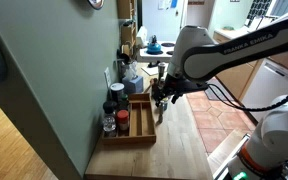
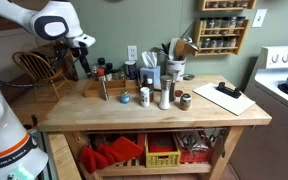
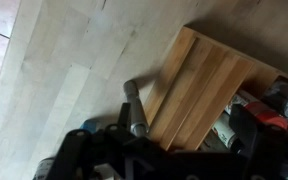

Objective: Put the sauce bottle on the wooden tray

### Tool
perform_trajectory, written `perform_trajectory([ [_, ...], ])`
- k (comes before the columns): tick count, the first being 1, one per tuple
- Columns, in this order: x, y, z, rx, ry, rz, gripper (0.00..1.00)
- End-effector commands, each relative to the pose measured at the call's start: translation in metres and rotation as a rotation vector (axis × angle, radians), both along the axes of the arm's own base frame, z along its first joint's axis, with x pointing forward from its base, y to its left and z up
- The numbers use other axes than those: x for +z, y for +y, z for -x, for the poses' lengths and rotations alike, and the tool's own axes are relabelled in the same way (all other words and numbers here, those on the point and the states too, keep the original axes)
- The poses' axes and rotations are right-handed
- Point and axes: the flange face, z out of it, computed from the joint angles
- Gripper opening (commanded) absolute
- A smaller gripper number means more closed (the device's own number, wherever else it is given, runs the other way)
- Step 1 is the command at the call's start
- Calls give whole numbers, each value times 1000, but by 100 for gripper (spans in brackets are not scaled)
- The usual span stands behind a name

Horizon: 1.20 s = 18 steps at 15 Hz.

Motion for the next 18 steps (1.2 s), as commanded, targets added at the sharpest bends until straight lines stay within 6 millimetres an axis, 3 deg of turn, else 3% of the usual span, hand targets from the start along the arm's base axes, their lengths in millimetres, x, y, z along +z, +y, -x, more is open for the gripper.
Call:
perform_trajectory([
  [1, 1, 0, 0, 0, 1, 0, 100],
  [6, 1, 0, 0, 0, 1, 0, 100],
  [8, 10, -14, -13, 5, -40, 69, 100],
  [11, 31, -48, -42, 4, -78, 141, 100],
  [18, 82, -129, -131, -2, -147, 201, 100],
])
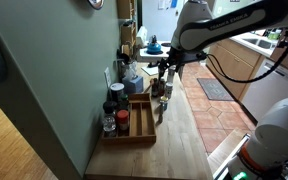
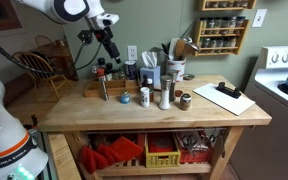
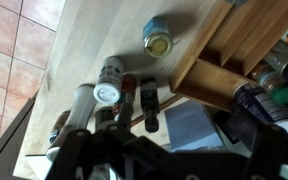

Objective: Put the sauce bottle on the wooden tray

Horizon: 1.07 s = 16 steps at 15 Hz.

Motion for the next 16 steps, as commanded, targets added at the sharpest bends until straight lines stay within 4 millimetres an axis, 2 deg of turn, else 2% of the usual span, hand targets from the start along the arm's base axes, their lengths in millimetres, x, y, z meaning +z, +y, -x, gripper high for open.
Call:
perform_trajectory([
  [1, 7, -30, -52, 20, 11, 24, 100],
  [4, -2, -44, -80, 9, 27, 38, 100],
  [8, -29, -54, -106, 3, 71, 34, 100],
  [16, -71, -75, -139, 53, 123, 35, 100],
])
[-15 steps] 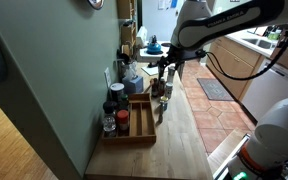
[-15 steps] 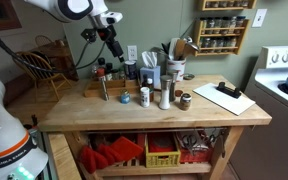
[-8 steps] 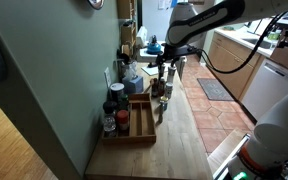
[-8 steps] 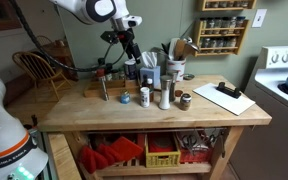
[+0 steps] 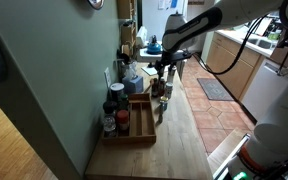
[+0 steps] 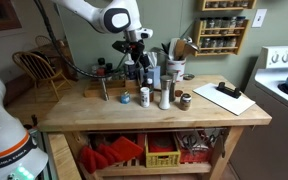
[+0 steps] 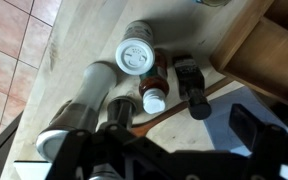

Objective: Put the sauce bottle on the wooden tray

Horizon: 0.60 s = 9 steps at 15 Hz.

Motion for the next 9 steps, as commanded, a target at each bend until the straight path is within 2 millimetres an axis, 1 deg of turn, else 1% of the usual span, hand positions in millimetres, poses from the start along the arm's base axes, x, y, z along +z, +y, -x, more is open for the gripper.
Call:
perform_trajectory([
  [1, -16, -10, -16, 34, 14, 9, 100],
  [5, -30, -15, -23, 41, 29, 3, 100],
  [6, -33, -15, -25, 42, 34, 0, 97],
  [8, -39, -15, -27, 47, 44, 1, 86],
  [9, -42, -16, -28, 44, 49, 0, 78],
])
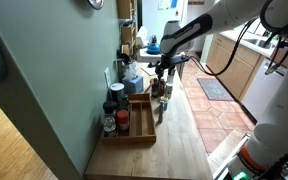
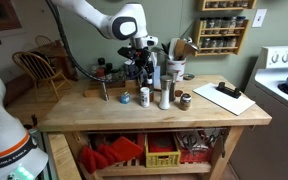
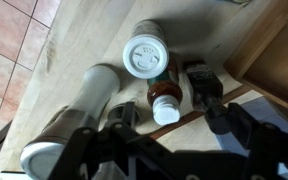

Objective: Put the sauce bottle on the wooden tray

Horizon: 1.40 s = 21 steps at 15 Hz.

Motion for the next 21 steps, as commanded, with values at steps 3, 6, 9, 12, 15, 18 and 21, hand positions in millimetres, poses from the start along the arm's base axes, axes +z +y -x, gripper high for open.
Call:
perform_trajectory([
  [3, -15, -5, -11, 4, 0, -12, 63],
  [6, -18, -6, -15, 3, -3, -10, 66],
  [9, -21, -7, -19, 4, -13, -3, 53],
  [12, -23, -10, -22, 3, -16, 1, 37],
  [15, -27, -12, -24, 1, -8, 0, 37],
  [18, -31, -13, -24, -1, -6, -2, 30],
  [21, -30, -13, -25, 3, -10, -2, 26],
])
